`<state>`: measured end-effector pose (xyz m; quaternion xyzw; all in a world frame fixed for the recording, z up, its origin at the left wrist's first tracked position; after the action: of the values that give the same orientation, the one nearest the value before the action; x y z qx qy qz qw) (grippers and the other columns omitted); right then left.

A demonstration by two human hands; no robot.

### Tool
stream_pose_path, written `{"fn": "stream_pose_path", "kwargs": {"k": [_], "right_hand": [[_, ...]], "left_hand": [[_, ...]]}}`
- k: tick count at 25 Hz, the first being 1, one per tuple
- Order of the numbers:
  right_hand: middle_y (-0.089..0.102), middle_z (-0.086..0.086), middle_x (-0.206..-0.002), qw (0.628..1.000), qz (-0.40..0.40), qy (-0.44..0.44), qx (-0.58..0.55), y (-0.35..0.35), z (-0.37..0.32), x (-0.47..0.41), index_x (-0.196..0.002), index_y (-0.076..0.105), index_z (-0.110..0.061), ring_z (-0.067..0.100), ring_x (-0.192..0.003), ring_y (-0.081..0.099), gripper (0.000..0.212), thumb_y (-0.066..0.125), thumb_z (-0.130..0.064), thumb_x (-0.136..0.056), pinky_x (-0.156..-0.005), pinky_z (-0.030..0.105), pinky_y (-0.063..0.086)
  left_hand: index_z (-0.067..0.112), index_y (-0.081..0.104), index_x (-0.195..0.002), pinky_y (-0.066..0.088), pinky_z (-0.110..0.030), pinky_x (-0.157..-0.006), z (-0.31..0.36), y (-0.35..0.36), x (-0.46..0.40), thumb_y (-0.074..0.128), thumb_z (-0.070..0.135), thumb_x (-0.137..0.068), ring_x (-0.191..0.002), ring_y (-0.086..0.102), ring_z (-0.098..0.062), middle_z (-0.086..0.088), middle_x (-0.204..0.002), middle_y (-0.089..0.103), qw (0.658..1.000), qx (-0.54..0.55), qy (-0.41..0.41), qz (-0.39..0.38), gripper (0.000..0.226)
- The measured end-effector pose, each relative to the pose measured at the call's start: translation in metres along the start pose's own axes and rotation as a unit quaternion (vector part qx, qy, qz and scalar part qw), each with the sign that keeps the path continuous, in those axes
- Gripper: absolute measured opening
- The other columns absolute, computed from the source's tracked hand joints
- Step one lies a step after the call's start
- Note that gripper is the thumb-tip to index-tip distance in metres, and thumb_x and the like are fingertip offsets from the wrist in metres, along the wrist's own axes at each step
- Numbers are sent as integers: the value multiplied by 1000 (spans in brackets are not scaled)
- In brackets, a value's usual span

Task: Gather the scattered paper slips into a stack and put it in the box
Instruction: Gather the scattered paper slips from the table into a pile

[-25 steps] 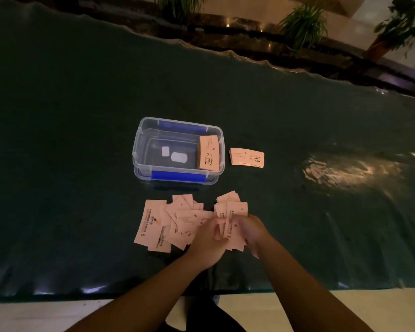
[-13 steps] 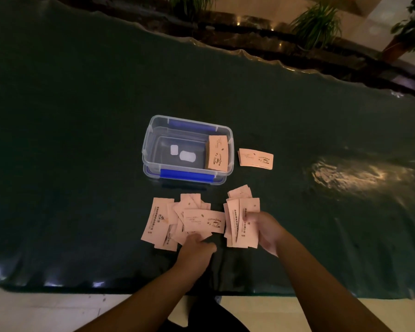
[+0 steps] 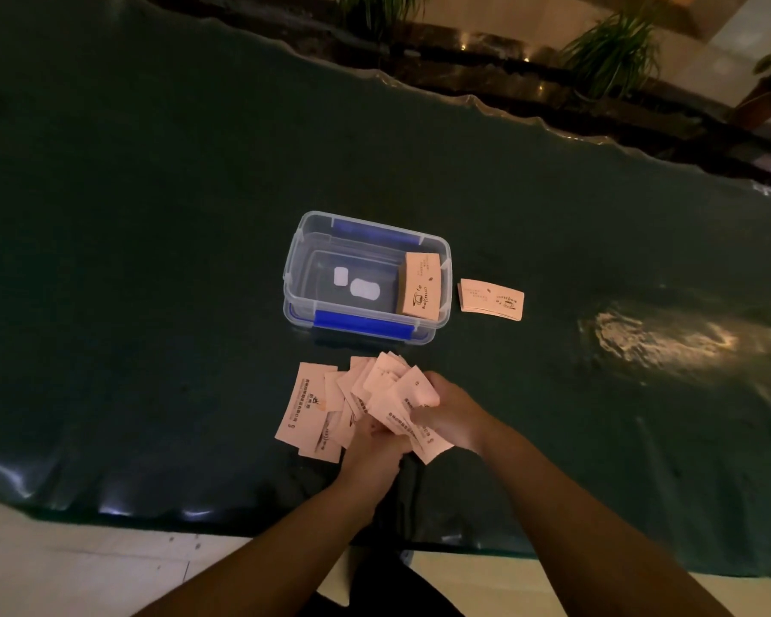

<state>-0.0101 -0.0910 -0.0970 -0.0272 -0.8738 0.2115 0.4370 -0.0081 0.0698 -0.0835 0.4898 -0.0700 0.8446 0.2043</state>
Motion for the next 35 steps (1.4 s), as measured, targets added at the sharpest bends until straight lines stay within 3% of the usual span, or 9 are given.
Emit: {"fn": "stream_pose_path", "kwargs": {"k": [3,7,10,13,18,24,29,32,35], "right_hand": [[68,2,-137,1000,-6,13,-19,2,13,4,-143,54,-23,25,-117,68,58,73,-18,-88,-94,42,56],[73,6,-128,993,21,40,-107,0,40,10,-137,61,-21,28,-114,71,45,67,-13,-93,-99,51,57],[77,14,-121,961,63,71,-259,-2,59,16,-132,64,-17,35,-113,74,34,59,-12,-99,-105,60,54],[76,20,-119,913,74,102,-388,5,62,22,-128,66,-12,40,-113,73,29,53,-9,-102,-105,61,54],[76,18,-122,921,39,77,-381,24,38,21,-128,67,-15,35,-113,73,33,53,-7,-100,-91,50,57],[81,11,-113,938,75,70,-332,29,27,16,-122,70,-20,31,-106,75,31,56,-5,-99,-94,50,59],[81,11,-112,936,104,84,-325,25,41,19,-121,72,-17,31,-103,76,29,57,-7,-98,-87,47,61],[80,15,-114,933,100,98,-332,20,49,21,-124,71,-14,36,-107,75,31,55,-5,-98,-98,55,58],[78,22,-118,933,95,107,-331,16,58,26,-125,69,-10,42,-110,74,33,53,-4,-97,-102,62,56]], "left_hand": [[28,57,-130,52,-29,-80,2,-3,1,65,13,-91,-101,63,-9,8,-114,70,998,-41,35,-27,42],[27,57,-115,45,-22,-75,2,-23,1,67,22,-95,-92,56,-1,8,-114,63,985,-133,101,40,23],[20,54,-139,46,-36,-105,2,-48,-6,71,20,-91,-125,51,-17,-1,-140,52,956,-207,156,140,51],[20,43,-152,28,-48,-121,8,-54,-10,69,25,-90,-146,32,-28,-5,-153,39,937,-294,149,118,68],[31,48,-143,32,-48,-113,15,-43,-10,66,40,-90,-135,35,-29,-1,-145,43,922,-359,142,39,56],[38,46,-140,34,-54,-115,8,-19,-9,43,53,-92,-135,45,-25,6,-141,55,896,-415,154,13,50],[36,56,-136,39,-47,-117,-3,-10,-4,67,22,-87,-138,38,-23,2,-149,38,913,-369,170,-30,52],[35,59,-126,35,-36,-114,-12,-6,-4,68,18,-92,-133,40,-15,5,-142,44,920,-333,200,-41,40],[24,63,-121,39,-21,-98,-21,-8,-3,64,12,-94,-120,52,-7,11,-127,53,930,-300,204,-59,30]]}}
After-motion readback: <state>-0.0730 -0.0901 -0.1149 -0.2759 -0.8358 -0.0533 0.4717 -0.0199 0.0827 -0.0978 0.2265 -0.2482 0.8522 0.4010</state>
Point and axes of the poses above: each hand's wrist, its own x-axis away from the middle knuckle, its own y-axis out of the palm, z = x × y, the point moved 3 cm from there along -x, towards the middle knuckle
